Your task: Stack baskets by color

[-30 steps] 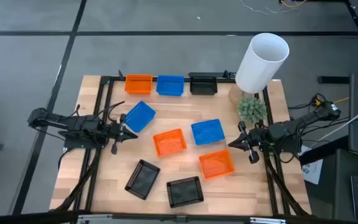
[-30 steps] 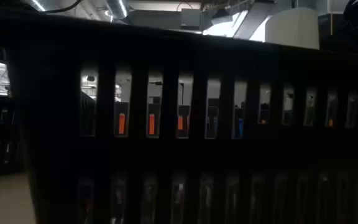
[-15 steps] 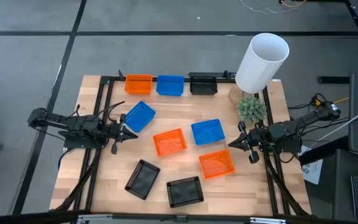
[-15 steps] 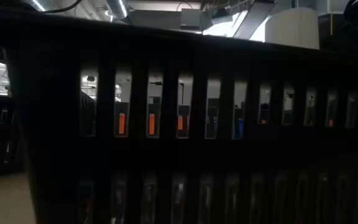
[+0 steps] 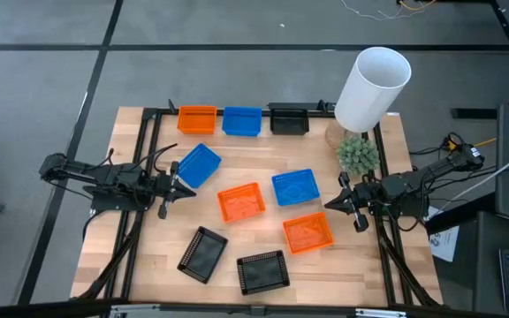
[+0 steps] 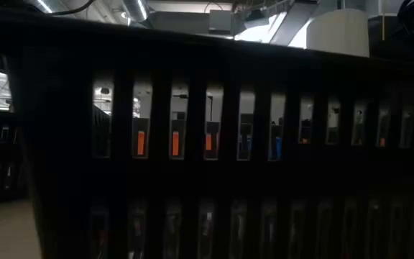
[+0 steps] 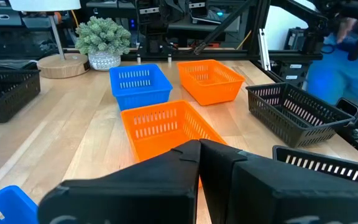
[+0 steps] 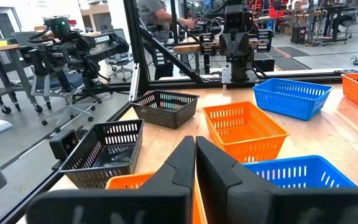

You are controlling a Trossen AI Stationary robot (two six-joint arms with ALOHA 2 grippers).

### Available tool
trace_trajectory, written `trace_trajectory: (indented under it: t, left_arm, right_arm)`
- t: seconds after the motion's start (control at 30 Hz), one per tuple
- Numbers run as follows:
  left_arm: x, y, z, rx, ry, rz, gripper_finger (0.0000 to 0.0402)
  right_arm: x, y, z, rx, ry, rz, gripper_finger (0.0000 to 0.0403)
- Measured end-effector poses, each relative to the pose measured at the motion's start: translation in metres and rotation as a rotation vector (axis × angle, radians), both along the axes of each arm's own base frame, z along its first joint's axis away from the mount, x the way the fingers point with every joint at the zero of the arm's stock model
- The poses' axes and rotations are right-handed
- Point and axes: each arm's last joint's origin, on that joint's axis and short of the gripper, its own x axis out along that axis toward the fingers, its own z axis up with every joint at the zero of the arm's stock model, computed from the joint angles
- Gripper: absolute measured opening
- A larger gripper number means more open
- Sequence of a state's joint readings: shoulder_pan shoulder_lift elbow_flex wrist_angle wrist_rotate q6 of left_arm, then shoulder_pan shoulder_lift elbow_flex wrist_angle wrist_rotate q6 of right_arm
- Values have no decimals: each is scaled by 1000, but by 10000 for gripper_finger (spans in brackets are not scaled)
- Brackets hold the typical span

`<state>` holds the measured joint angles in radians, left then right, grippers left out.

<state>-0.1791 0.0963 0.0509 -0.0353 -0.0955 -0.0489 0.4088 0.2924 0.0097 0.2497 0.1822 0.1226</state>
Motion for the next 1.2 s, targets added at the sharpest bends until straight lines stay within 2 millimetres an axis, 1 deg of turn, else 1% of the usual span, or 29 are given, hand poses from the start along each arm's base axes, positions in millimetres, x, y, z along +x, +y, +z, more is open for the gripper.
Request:
trace_trajectory:
  t: [0.27, 0.37, 0.47, 0.63, 0.7, 0.87, 0.97, 1.03, 1.07, 1.2]
  left_arm:
    - [0, 0, 0, 0, 0, 0, 0]
    - [0, 0, 0, 0, 0, 0, 0]
    - [0, 0, 0, 0, 0, 0, 0]
    - [0, 0, 0, 0, 0, 0, 0]
    - [0, 0, 0, 5, 0, 0, 0]
    - [0, 0, 1, 164, -19, 0, 0]
    - [0, 1, 9, 302, -109, 39, 0]
    - [0, 1, 16, 402, -191, 41, 0]
    - [0, 1, 20, 412, -238, 28, 0]
    - [-5, -3, 37, 257, -432, -108, 0]
  right_arm:
    - [0, 0, 0, 6, -4, 0, 17]
    - [0, -1, 2, 10, -16, -51, 17]
    - [0, -2, 3, 13, -24, -60, 17]
    - [0, -2, 3, 93, -12, -63, 17]
    - [0, -2, 3, 97, -17, -63, 17]
    - [0, -2, 8, 124, -59, -61, 17]
    - [0, -1, 11, 247, -61, -34, 17]
    - [0, -1, 15, 289, -99, -19, 17]
    - [0, -1, 18, 301, -127, -21, 17]
    - [-4, -3, 33, 397, -266, -18, 16]
